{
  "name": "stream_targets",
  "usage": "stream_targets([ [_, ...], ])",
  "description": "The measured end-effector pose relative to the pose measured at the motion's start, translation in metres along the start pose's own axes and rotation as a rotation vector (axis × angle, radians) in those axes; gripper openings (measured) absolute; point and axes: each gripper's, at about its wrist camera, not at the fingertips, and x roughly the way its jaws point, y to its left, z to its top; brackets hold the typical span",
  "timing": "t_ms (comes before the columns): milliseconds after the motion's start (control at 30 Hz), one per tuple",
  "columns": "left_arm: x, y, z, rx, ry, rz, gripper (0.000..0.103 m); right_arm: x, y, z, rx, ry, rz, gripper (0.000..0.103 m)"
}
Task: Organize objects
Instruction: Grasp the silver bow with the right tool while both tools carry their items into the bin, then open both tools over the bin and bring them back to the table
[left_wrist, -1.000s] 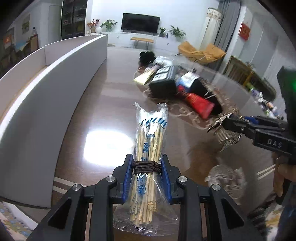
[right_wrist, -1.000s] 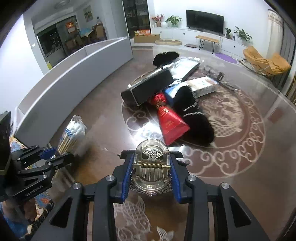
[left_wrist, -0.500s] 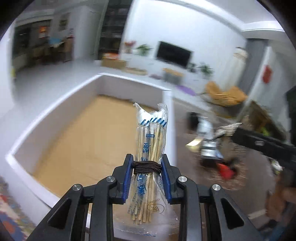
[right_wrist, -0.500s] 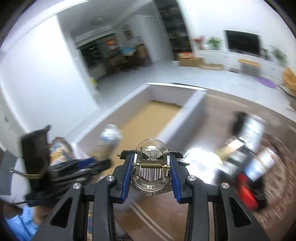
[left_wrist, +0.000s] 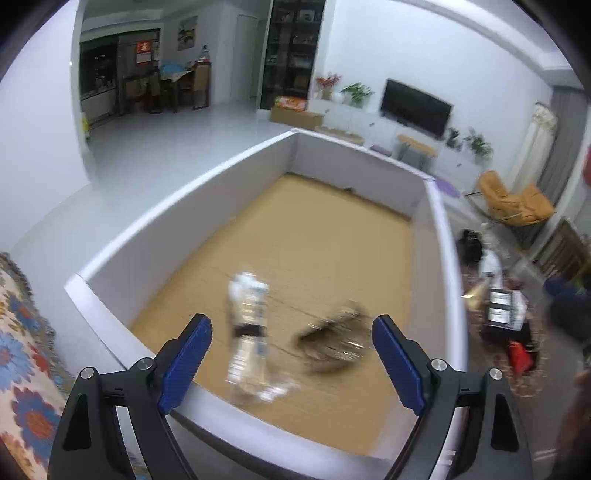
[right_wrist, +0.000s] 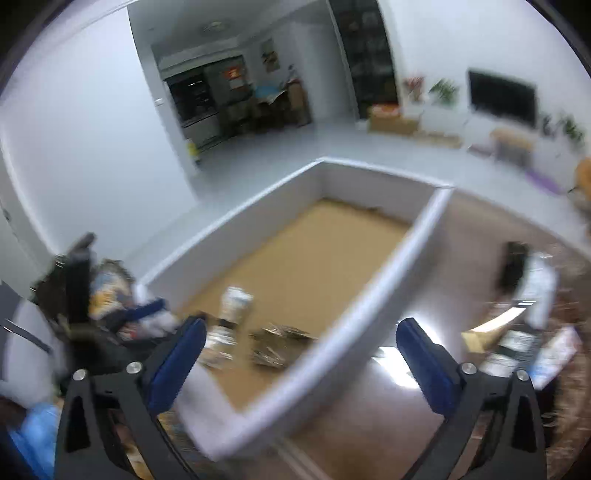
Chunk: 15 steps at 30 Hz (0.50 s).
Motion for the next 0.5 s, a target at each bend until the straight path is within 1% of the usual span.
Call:
stream_targets([
  [33, -0.006, -0.011, -0.006, 0.006, -0.004, -0.032, 0.088, -0.004, -0.009, -0.011, -0.004, 0.003, -0.031, 0.103],
  [100, -0.025, -0.038, -0.017, 0.033, -0.007, -0.114, 0.088, -0.012, -0.037, -0.052, -0.008, 0.034, -0.137, 0.103],
  [133, -0.03, -0.054, -0.025, 0.056, -0.004, -0.162, 0.089, -0.018, -0.052, -0.071, -0.004, 0.051, -0.192, 0.103],
  [167, -0.036, -0.074, -0.033, 0.09, 0.004, -0.217, 0.089, -0.023, -0.072, -0.102, 0.011, 0.082, -0.26, 0.103],
  [200, -0.041, -0.094, -0.043, 0.131, 0.012, -0.269, 0.089, -0.026, -0.088, -0.123, 0.029, 0.109, -0.298, 0.103],
  [233, -0.045, -0.115, -0.052, 0.174, 0.024, -0.314, 0.093, -0.029, -0.104, -0.147, 0.054, 0.141, -0.333, 0.103],
  [267, -0.042, -0.137, -0.054, 0.208, 0.039, -0.345, 0.099, -0.035, -0.12, -0.168, 0.085, 0.171, -0.366, 0.103],
  [300, -0.04, -0.157, -0.064, 0.245, 0.058, -0.378, 0.101, -0.042, -0.137, -0.189, 0.123, 0.195, -0.4, 0.103],
  [333, -0.034, -0.176, -0.074, 0.277, 0.081, -0.396, 0.102, -0.051, -0.152, -0.203, 0.153, 0.204, -0.424, 0.103],
  [400, -0.019, -0.208, -0.095, 0.323, 0.128, -0.393, 0.102, -0.067, -0.176, -0.225, 0.203, 0.206, -0.477, 0.103],
  [500, 0.016, -0.247, -0.116, 0.384, 0.186, -0.363, 0.102, -0.08, -0.198, -0.232, 0.235, 0.202, -0.516, 0.103],
])
